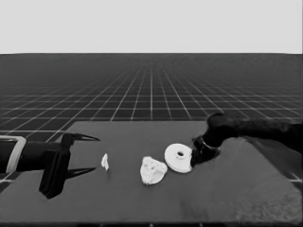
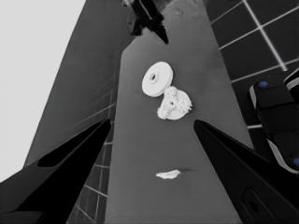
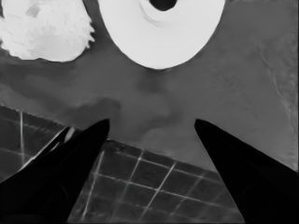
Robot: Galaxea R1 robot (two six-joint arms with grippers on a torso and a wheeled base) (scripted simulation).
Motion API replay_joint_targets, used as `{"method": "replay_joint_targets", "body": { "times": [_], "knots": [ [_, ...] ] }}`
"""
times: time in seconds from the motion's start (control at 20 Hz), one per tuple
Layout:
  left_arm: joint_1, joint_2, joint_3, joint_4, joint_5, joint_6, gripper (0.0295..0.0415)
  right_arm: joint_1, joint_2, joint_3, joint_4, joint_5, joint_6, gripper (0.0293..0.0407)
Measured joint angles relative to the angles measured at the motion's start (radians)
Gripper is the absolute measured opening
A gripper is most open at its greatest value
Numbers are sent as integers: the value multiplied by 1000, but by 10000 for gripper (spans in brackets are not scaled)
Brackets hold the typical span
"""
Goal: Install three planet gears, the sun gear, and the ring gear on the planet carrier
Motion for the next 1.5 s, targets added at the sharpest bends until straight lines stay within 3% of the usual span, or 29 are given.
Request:
{"method": "replay_joint_targets", "body": {
  "times": [0.15,0.3,0.4,0.5,0.7,0.9,0.95,1.0,1.4,1.5],
  "knots": [
    [0,0,0,0,0,0,385,-4,293,-597,74,5,0,385],
    [0,0,0,0,0,0,385,-9,375,-778,90,4,-35,385],
    [0,0,0,0,0,0,385,-10,391,-814,93,3,-45,385],
    [0,0,0,0,0,0,385,-126,421,-890,3,77,-78,385],
    [0,0,0,0,0,0,385,-180,449,-958,-30,118,-108,385],
    [0,0,0,0,0,0,385,-185,453,-967,-34,123,-112,385],
    [0,0,0,0,0,0,385,-184,453,-967,-34,123,-112,360],
    [0,0,0,0,0,0,385,-184,453,-967,-34,124,-112,348],
    [0,0,0,0,0,0,385,-184,453,-968,-35,124,-113,348],
    [0,0,0,0,0,0,385,-78,405,-848,42,40,-55,348]
  ]
}}
